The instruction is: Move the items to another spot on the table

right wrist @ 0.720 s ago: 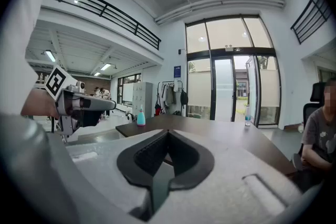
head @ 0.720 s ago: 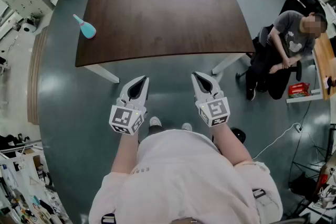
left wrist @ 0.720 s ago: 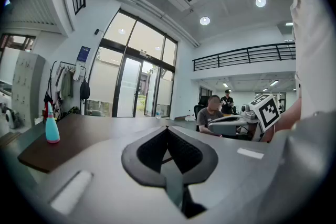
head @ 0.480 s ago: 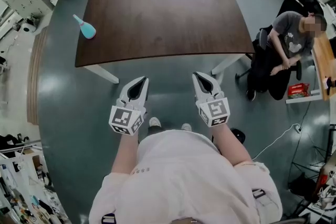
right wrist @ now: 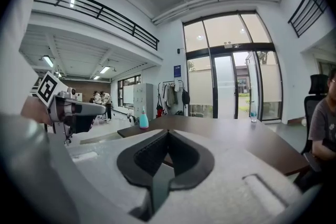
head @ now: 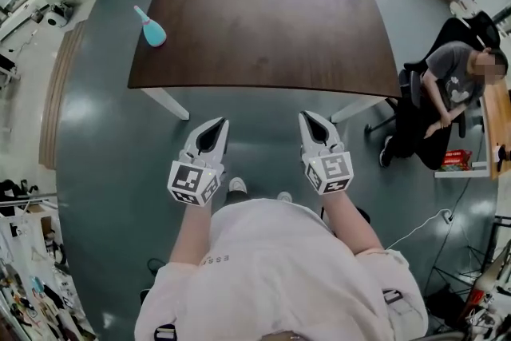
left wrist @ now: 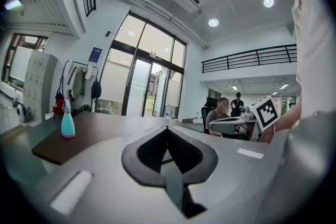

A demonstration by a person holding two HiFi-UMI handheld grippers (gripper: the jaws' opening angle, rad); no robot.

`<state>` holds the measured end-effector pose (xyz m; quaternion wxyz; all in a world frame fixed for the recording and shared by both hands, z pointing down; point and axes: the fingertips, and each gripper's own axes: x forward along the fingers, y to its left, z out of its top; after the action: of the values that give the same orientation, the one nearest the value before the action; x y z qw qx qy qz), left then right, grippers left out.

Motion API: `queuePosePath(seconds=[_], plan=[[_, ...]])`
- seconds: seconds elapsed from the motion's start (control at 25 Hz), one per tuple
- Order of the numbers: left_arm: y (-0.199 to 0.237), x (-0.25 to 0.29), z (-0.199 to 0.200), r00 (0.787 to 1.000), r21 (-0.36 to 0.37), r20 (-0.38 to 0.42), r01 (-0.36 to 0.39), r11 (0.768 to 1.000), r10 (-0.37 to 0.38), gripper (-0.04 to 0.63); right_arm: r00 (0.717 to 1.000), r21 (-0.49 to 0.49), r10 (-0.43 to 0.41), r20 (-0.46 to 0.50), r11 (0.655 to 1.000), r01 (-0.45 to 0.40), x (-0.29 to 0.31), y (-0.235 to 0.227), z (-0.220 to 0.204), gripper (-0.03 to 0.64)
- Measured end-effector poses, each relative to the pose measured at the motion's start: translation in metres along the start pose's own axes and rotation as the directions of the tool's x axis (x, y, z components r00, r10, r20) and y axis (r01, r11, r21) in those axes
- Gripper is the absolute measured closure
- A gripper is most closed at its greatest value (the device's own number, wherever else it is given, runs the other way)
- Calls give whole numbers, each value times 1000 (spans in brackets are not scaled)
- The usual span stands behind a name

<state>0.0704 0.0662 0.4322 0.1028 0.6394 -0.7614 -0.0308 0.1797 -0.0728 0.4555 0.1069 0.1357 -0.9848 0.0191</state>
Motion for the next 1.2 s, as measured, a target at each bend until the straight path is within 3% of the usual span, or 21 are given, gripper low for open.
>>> queuePosePath(seconds=[0.4, 0.72, 1.2], plan=[[98, -57, 5, 984, -29, 33, -176, 984, 177, 586, 988, -5, 155, -6, 988, -155, 86, 77, 8, 626], [165, -112, 18, 949, -41, 67, -305, 952, 307, 586, 959, -23, 283, -11, 959, -283, 146, 151, 24, 626], [255, -135, 14, 895, -88, 52, -438, 895, 443, 586, 895, -9, 440, -75, 897, -442, 253, 219, 21, 626]])
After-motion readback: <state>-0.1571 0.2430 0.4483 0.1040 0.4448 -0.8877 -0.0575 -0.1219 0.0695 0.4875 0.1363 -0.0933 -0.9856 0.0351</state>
